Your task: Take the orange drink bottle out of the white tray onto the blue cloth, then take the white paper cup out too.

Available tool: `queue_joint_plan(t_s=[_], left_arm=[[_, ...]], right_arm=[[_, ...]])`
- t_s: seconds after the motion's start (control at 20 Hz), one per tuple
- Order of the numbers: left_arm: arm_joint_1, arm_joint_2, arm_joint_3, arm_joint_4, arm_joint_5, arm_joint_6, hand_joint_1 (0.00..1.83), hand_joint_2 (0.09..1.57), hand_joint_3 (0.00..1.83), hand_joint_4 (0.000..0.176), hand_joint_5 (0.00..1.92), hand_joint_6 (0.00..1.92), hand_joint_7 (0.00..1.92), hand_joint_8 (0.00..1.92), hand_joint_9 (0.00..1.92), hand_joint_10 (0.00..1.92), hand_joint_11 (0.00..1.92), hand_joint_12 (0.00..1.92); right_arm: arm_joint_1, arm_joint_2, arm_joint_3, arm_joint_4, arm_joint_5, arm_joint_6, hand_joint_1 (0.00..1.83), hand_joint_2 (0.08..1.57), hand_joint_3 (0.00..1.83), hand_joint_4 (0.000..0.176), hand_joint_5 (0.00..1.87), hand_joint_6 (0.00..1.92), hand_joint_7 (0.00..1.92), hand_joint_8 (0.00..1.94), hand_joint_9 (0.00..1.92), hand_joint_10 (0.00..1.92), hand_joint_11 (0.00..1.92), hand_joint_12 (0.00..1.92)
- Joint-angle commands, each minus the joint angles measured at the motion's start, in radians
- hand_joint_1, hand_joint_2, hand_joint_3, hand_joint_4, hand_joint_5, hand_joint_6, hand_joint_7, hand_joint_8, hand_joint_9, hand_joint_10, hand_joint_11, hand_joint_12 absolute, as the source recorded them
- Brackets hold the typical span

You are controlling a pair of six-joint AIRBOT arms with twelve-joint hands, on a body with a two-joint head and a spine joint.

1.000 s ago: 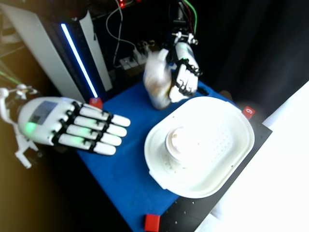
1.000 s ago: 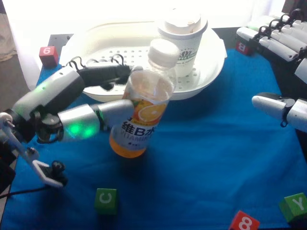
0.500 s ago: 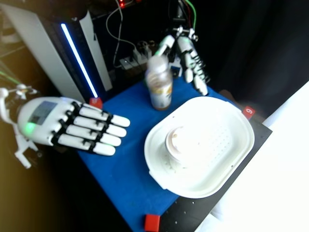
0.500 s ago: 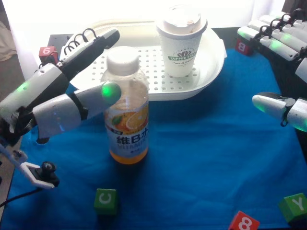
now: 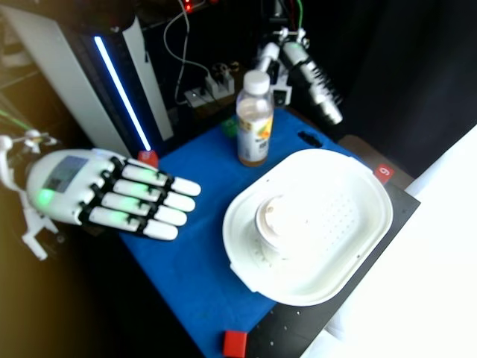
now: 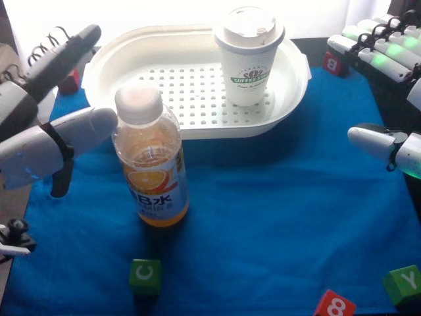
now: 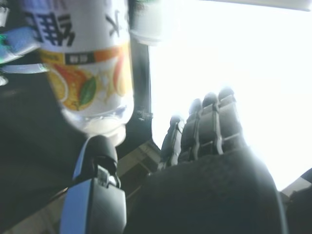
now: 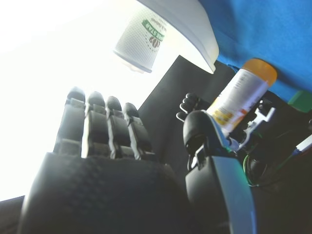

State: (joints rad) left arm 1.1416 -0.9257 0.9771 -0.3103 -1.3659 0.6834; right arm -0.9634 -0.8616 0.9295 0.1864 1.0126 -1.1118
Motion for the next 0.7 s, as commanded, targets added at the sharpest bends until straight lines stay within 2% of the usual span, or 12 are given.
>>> queue_joint_plan(t_s=[0.0,0.1,0.15,0.3,0.4,0.5,0.55,0.6,0.65], left_arm=[[0.0,0.005,-0.003,0.003,-0.129,0.0,0.41,1.23,0.0,0.1,0.14,0.01,0.05,0.0,0.09,0.01,0.0,0.76],[0.019,0.011,-0.005,-0.025,-0.143,0.004,0.47,1.24,0.0,0.095,0.15,0.01,0.05,0.0,0.08,0.0,0.0,0.72],[0.028,0.013,-0.005,-0.037,-0.153,0.005,0.56,1.29,0.01,0.065,0.16,0.0,0.07,0.0,0.1,0.01,0.0,0.79],[0.056,0.027,-0.013,-0.081,-0.189,0.018,0.67,1.37,0.01,0.069,0.17,0.0,0.08,0.0,0.09,0.0,0.0,0.72],[0.067,0.038,-0.015,-0.108,-0.206,0.038,0.79,1.38,0.01,0.095,0.18,0.0,0.1,0.0,0.1,0.0,0.0,0.58],[0.068,0.049,-0.016,-0.122,-0.211,0.059,0.75,1.39,0.01,0.089,0.16,0.0,0.08,0.0,0.11,0.01,0.0,0.57],[0.073,0.056,-0.015,-0.129,-0.216,0.061,0.73,1.4,0.01,0.097,0.14,0.0,0.01,0.0,0.05,0.0,0.0,0.57],[0.073,0.057,-0.013,-0.132,-0.217,0.063,0.73,1.4,0.01,0.097,0.14,0.0,0.01,0.0,0.05,0.0,0.0,0.57],[0.072,0.057,-0.01,-0.136,-0.217,0.066,0.69,1.38,0.0,0.084,0.15,0.01,0.02,0.0,0.02,0.0,0.0,0.47]], right_arm=[[0.007,0.006,0.008,-0.006,0.125,0.0,0.28,1.37,0.0,0.0,0.0,0.0,0.0,0.0,0.0,0.0,0.0,0.0],[0.016,0.006,0.014,-0.006,0.125,0.0,0.27,1.37,0.0,0.0,0.0,0.0,0.0,0.0,0.0,0.0,0.0,0.0],[0.024,0.005,0.017,-0.007,0.125,0.0,0.27,1.36,0.0,0.0,0.0,0.0,0.0,0.0,0.0,0.0,0.0,0.0],[0.069,-0.006,0.036,-0.012,0.125,0.0,0.29,1.37,0.0,0.0,0.0,0.0,0.0,0.0,0.0,0.0,0.0,0.0],[0.126,-0.036,0.068,-0.027,0.09,0.0,0.36,1.37,0.0,0.0,0.0,0.0,0.0,0.0,0.0,0.0,0.0,0.0],[0.251,-0.1,0.128,-0.096,-0.031,-0.001,0.28,1.38,0.0,0.003,0.0,0.0,0.0,0.0,0.0,0.0,0.0,0.0],[0.294,-0.134,0.16,-0.121,-0.076,-0.001,0.31,1.37,0.0,0.055,0.0,0.0,0.0,0.0,0.0,0.0,0.0,0.0],[0.319,-0.163,0.184,-0.13,-0.101,-0.001,0.31,1.37,0.0,0.055,0.0,0.0,0.0,0.0,0.0,0.0,0.0,0.0],[0.34,-0.194,0.214,-0.131,-0.122,-0.001,0.32,1.35,0.0,0.052,0.0,0.0,0.0,0.0,0.0,0.0,0.0,0.0]])
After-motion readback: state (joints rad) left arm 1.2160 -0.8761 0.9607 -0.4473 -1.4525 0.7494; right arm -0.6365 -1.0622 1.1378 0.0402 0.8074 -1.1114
